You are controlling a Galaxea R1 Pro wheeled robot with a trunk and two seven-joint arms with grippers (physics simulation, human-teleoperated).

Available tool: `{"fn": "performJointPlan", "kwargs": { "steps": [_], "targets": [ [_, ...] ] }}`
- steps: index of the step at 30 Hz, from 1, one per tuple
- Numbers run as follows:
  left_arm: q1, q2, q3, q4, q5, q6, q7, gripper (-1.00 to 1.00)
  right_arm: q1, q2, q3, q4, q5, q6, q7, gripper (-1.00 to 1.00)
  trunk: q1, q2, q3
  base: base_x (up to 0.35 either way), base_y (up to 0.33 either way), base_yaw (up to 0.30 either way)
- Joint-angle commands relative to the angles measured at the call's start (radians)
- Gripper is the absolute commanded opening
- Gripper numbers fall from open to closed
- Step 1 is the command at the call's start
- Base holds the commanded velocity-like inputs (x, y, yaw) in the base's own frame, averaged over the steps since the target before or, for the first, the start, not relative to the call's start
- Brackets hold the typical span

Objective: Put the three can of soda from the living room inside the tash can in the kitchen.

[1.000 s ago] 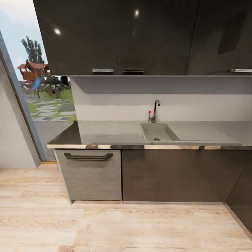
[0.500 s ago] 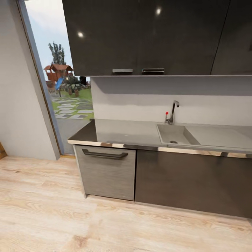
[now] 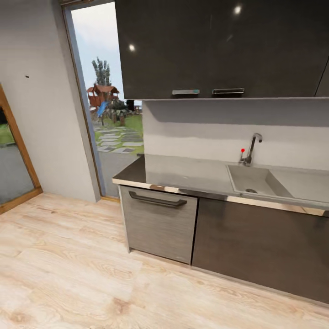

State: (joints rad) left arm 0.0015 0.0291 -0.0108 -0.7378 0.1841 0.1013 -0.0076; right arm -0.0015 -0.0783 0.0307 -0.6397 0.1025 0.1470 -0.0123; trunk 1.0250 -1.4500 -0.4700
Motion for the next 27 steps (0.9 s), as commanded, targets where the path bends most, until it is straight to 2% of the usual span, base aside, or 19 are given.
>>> {"fn": "performJointPlan", "kwargs": {
  "steps": [1,15,27],
  "targets": [
    [0.000,0.000,0.000,0.000,0.000,0.000,0.000,1.00,0.000,0.000,0.000,0.000,0.000,0.000,0.000,1.00,0.000,0.000,0.000,0.000,0.000,0.291],
    [0.000,0.001,0.000,0.000,-0.001,0.000,-0.004,1.00,0.000,0.000,0.001,0.000,0.002,0.000,0.000,1.00,0.000,0.000,0.000,0.000,0.000,0.291],
    [0.000,0.000,0.000,0.000,-0.031,0.000,-0.005,1.00,0.000,0.000,0.001,0.000,0.002,-0.001,0.000,1.00,0.000,0.000,0.000,0.000,0.000,0.290]
  ]
}}
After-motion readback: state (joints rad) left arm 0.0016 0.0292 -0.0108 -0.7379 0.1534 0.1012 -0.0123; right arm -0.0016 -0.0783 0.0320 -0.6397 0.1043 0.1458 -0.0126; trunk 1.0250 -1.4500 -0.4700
